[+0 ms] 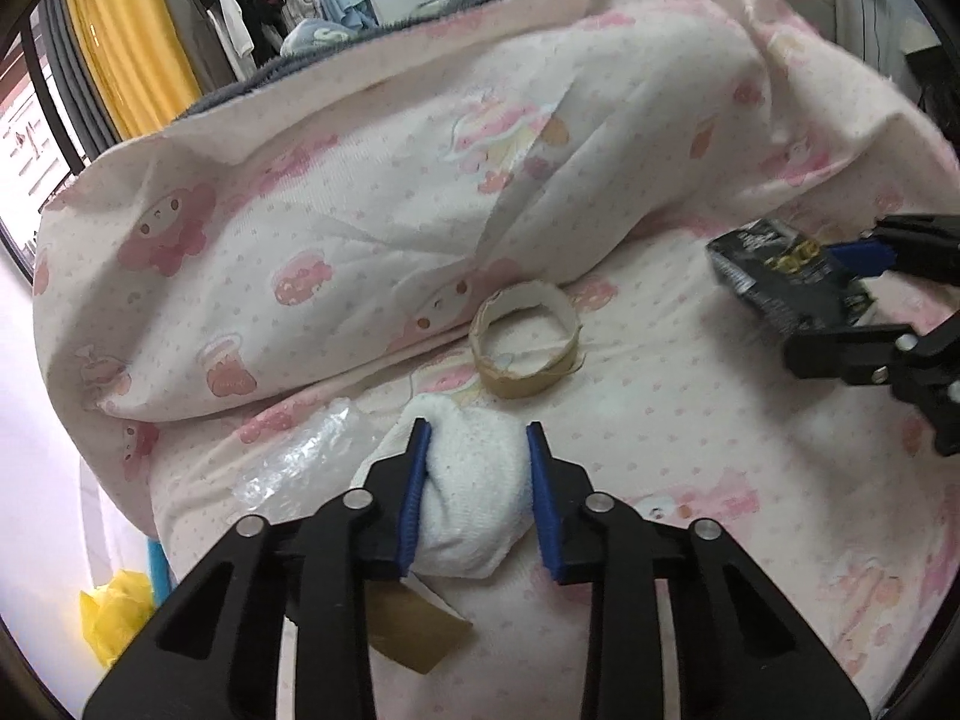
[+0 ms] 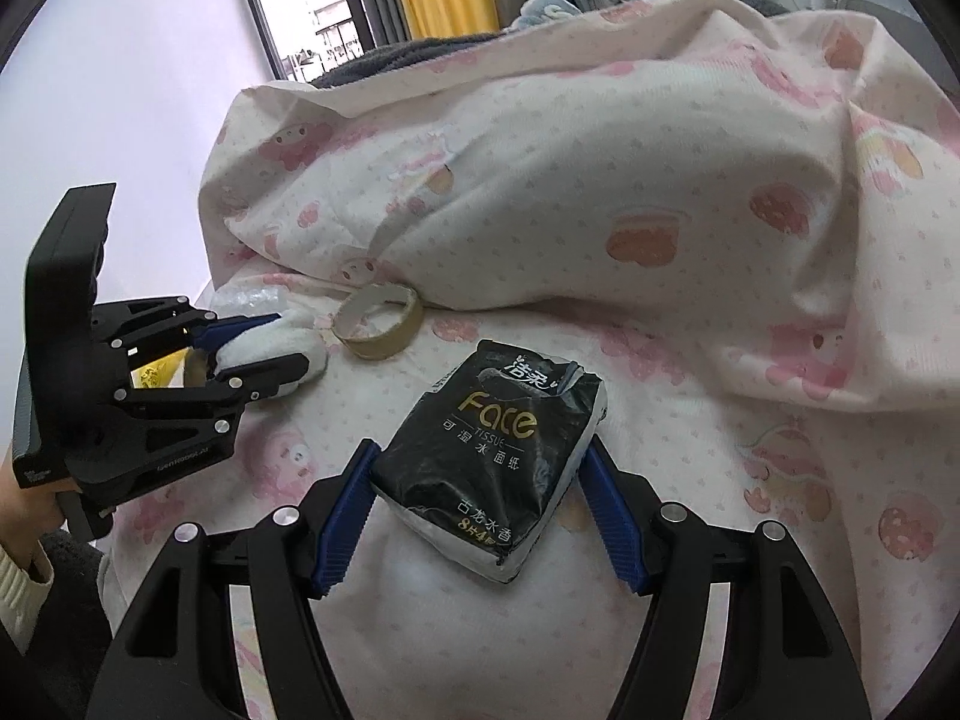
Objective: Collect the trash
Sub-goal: 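Carry the tissue pack and cotton ball over the green bin with both tools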
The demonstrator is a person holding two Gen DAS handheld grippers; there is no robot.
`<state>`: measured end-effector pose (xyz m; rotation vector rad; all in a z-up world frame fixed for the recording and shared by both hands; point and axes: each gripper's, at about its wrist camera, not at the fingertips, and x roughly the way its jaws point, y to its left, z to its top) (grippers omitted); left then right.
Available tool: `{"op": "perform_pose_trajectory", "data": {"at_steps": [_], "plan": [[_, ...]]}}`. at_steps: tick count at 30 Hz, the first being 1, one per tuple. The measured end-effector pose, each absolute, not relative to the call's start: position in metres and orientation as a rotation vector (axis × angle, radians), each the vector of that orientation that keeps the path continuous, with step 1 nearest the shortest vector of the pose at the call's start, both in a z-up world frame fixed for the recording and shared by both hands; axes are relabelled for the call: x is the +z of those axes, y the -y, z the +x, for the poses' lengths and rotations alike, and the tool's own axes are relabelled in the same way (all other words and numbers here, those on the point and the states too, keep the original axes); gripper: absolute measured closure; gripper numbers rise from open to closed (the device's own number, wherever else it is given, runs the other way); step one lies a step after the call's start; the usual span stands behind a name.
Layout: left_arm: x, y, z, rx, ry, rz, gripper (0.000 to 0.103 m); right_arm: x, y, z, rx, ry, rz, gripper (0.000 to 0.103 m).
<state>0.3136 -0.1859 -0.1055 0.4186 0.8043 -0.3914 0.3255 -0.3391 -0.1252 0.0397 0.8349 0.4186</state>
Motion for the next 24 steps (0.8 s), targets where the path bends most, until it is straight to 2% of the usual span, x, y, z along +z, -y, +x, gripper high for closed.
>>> {"op": "perform_pose_trajectory", "data": {"at_steps": [24], "plan": [[-0.033,0.106,0.278,-0.656,-0.725,-0.120,0.071,-0.088,0.272,0.330,0.536,-0.769,0.131,0.035]]}}
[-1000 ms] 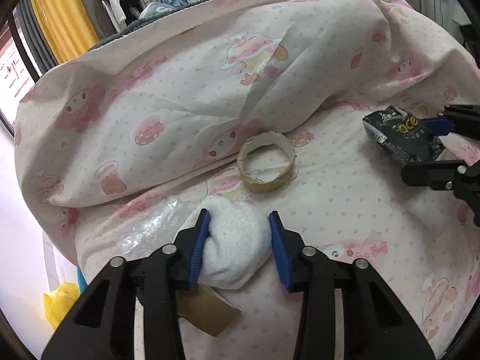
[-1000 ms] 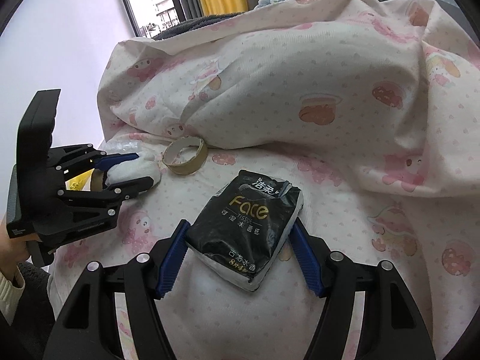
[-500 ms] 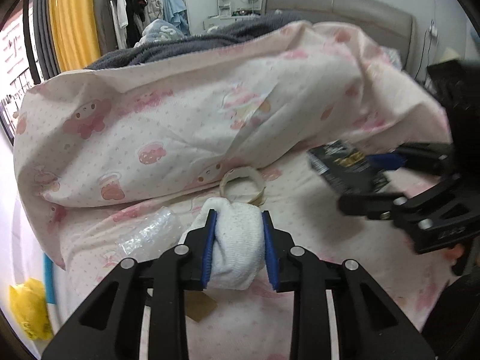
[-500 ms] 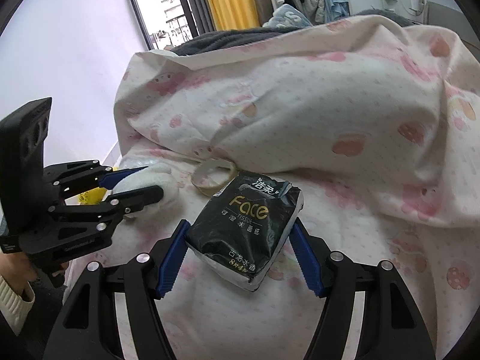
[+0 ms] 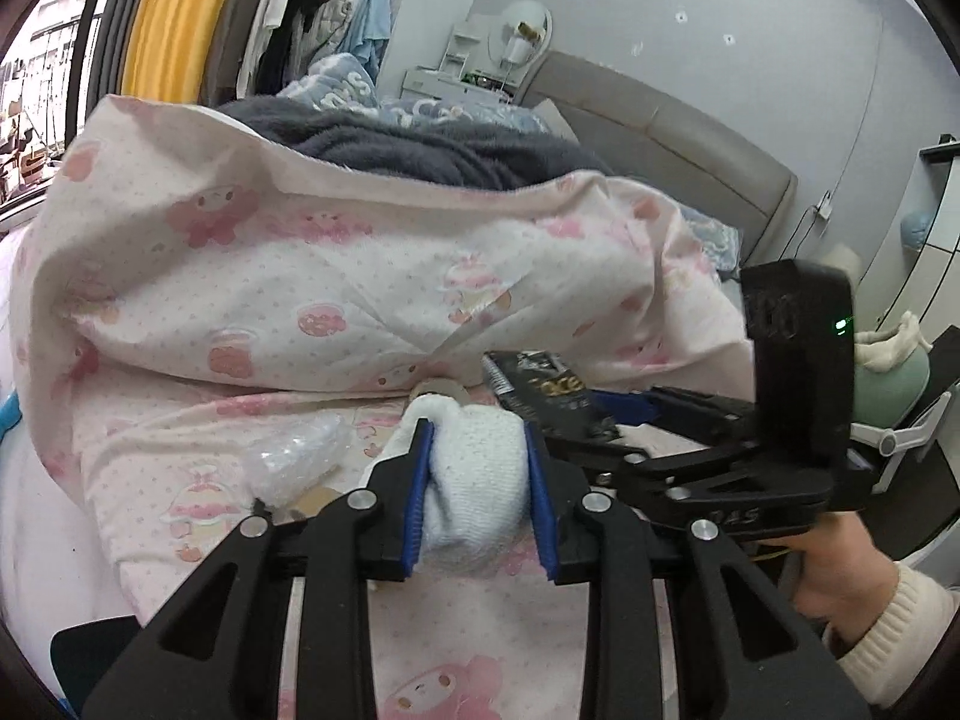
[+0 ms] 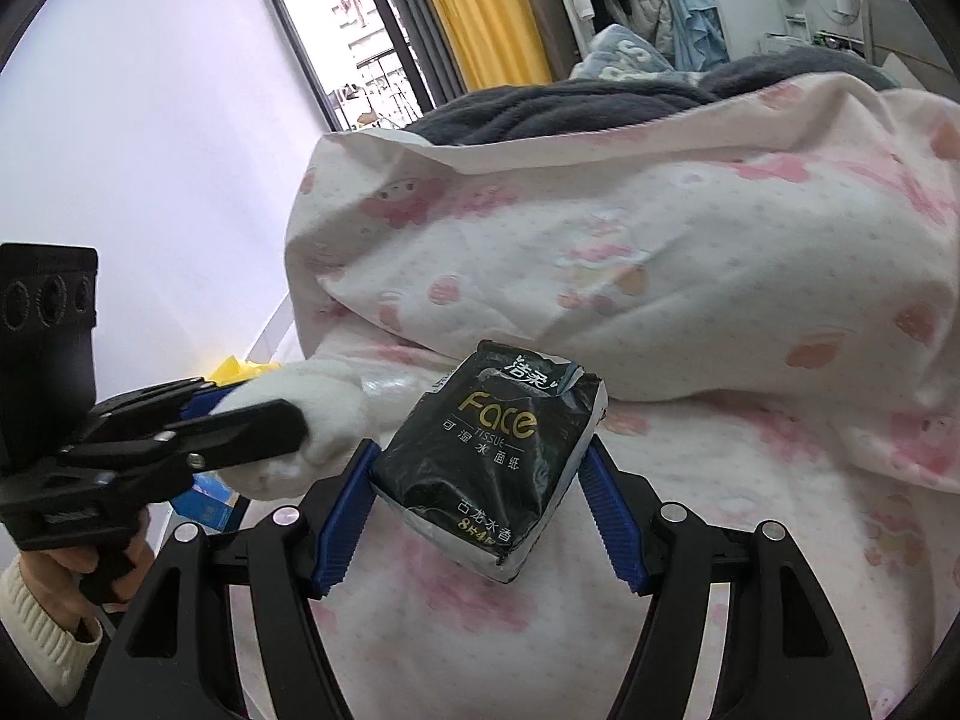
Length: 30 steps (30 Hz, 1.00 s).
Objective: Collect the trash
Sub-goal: 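Carry the tissue pack and cotton ball over the green bin with both tools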
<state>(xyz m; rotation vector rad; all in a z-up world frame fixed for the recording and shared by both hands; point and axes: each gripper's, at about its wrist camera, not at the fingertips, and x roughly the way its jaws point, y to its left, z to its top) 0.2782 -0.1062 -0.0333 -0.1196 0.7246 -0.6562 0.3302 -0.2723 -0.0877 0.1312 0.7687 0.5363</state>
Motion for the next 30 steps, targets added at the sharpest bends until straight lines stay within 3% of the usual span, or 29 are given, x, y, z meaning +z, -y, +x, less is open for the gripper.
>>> {"op": "perform_pose_trajectory", "data": {"at_steps": [12,30], "plan": [[-0.028,0.049,0.264,-0.528,-0.731,-0.088,0.071,-0.078,0.214,0.335,0.577,-0.745,0.101,0.035],[-0.092,-0.061,0.262,-0.247,-0.917,-0.050,0.070,-0.071,0.093,0.325,0.734,-0.730,0.009,0.035]]}}
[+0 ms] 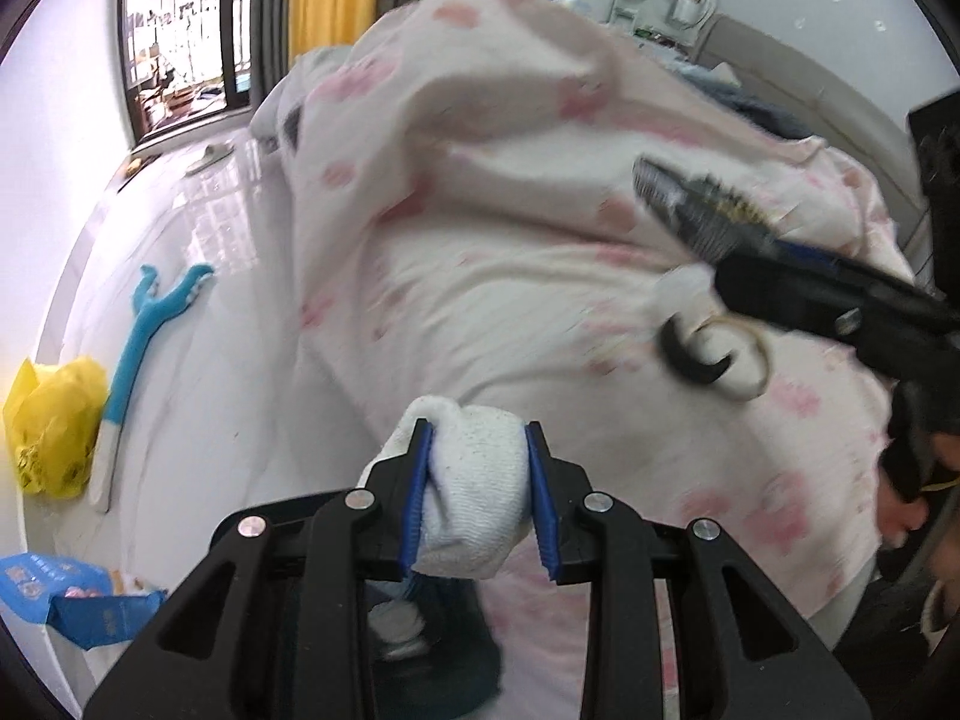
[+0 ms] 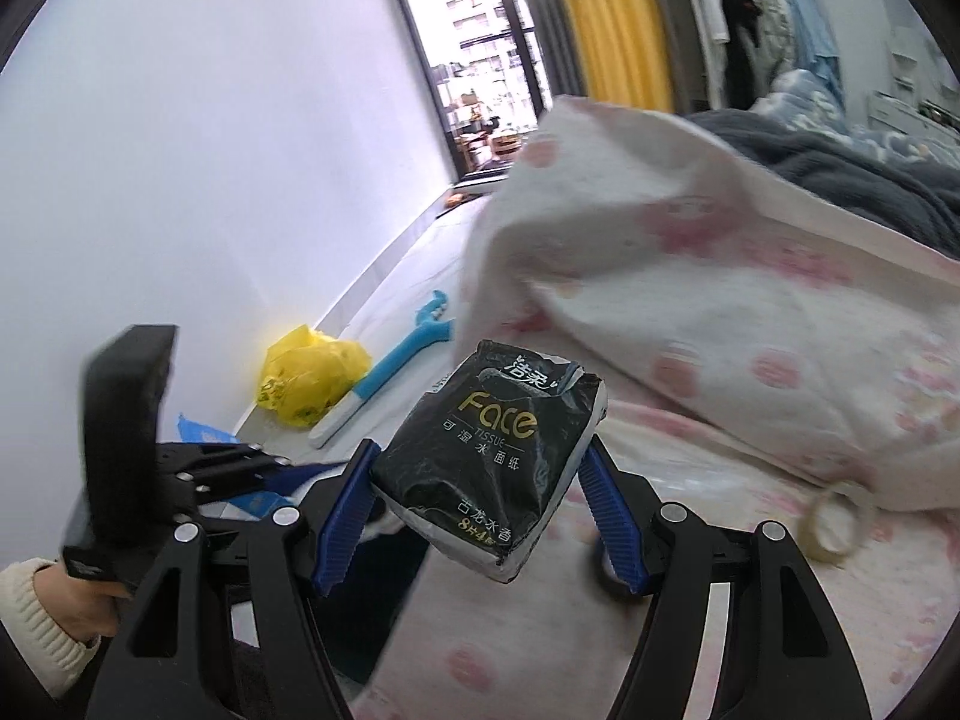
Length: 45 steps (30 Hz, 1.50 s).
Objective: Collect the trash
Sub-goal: 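Carry the tissue pack and cotton ball over the green bin with both tools, then open both tools to drop the tissue pack and cotton ball into the bin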
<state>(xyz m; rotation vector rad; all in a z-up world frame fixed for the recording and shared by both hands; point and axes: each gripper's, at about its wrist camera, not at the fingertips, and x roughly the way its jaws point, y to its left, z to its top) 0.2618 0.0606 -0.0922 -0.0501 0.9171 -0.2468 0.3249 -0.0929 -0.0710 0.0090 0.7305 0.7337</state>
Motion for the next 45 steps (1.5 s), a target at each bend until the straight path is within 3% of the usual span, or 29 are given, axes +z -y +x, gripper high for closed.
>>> {"op": "perform_pose_trajectory", "data": {"at_steps": [25,29,33,45], "plan": [[-0.227,-0.172,0.229,-0.111,-1.290,-0.206,0.067,-0.115,-0.034,0.310,0.865,-0.889,-0.117,0.035],[-0.236,-0.181,0.225,-0.099,-1.324,-0.213,0.061,-0.124,-0.046,0.309,0.873,-0.922,-0.119,0.035],[-0.236,-0.190,0.218,-0.090,-1.323,-0.215,0.045,-0.132,-0.055,0.309,0.870,-0.945,-0.131,0.035],[-0.194,-0.226,0.201,-0.057,-1.179,-0.228,0.031,-0.171,-0.076,0.310,0.845,-1.046,-0.191,0.035]]}}
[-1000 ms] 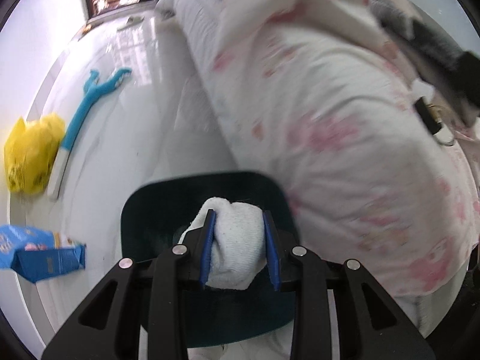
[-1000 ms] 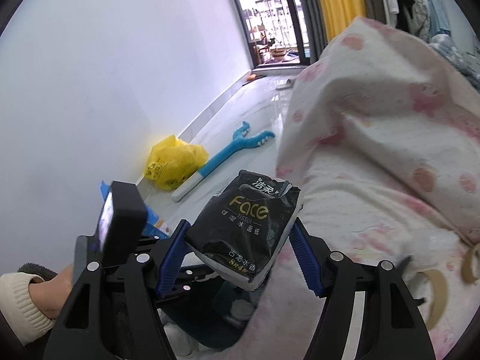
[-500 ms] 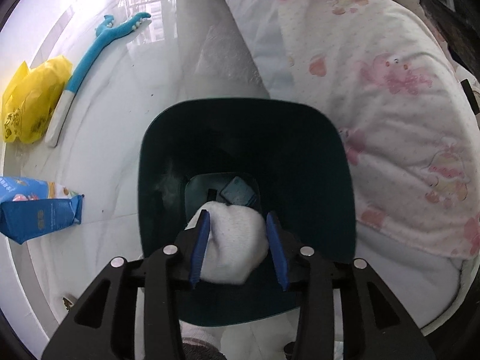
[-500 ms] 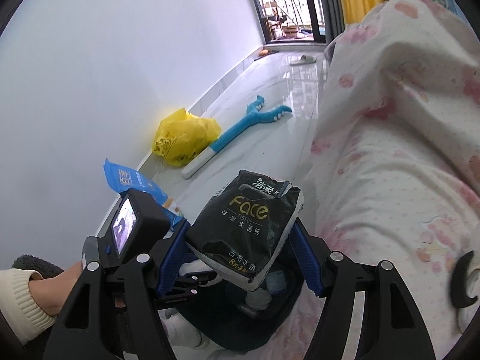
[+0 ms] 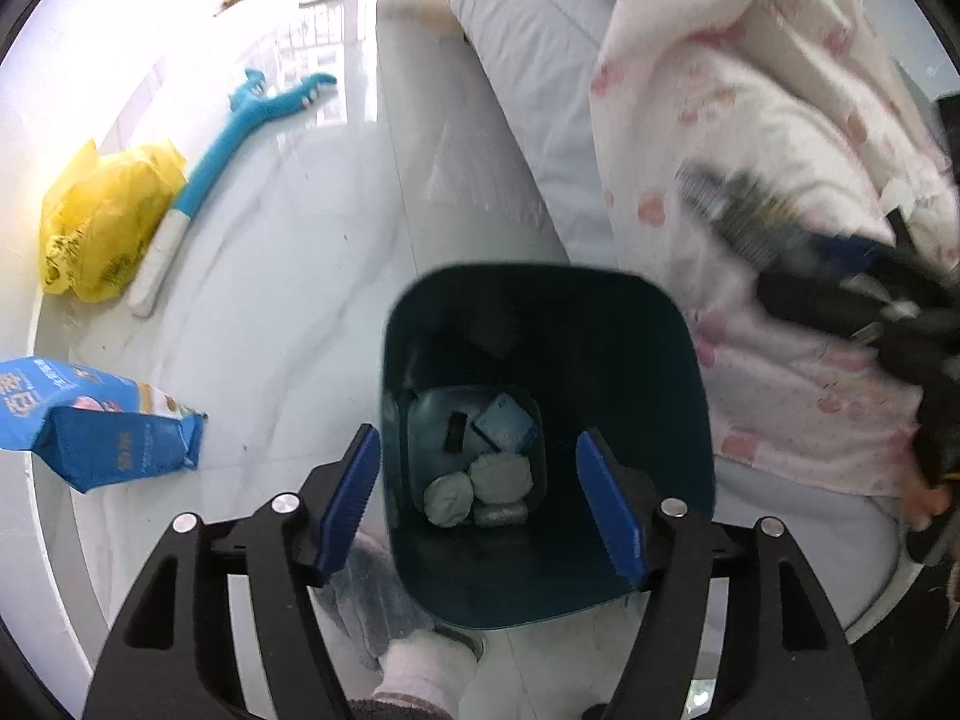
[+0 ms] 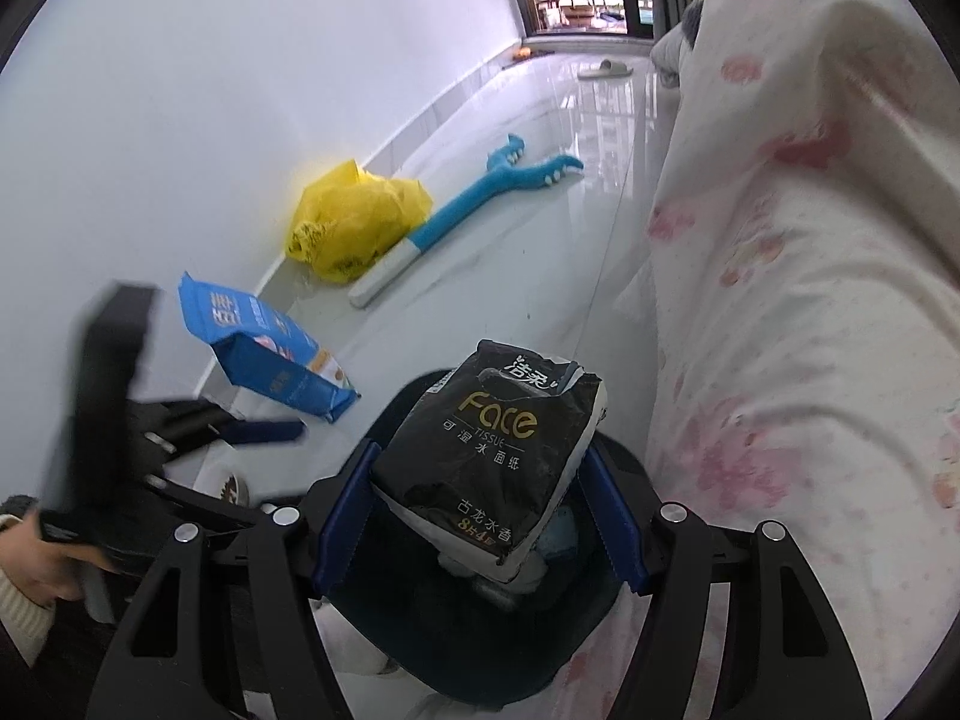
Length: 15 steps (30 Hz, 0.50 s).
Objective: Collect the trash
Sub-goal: 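Open both tools to drop the tissue pack and cotton ball into the bin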
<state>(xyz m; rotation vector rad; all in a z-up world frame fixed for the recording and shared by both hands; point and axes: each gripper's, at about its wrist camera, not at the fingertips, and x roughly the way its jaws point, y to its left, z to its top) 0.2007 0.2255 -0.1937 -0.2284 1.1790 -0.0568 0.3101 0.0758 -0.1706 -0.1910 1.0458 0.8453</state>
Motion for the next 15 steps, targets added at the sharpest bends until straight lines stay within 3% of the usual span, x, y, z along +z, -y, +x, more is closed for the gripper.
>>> {"op": "perform_pose_trajectory", "data": {"at_steps": [15], "plan": [[-0.105,-0.256,0.168,0.038,-0.841,-0.157,0.027,-0.231,-0.124,0.293,0.850,-1.185,-0.327,0.034]]}}
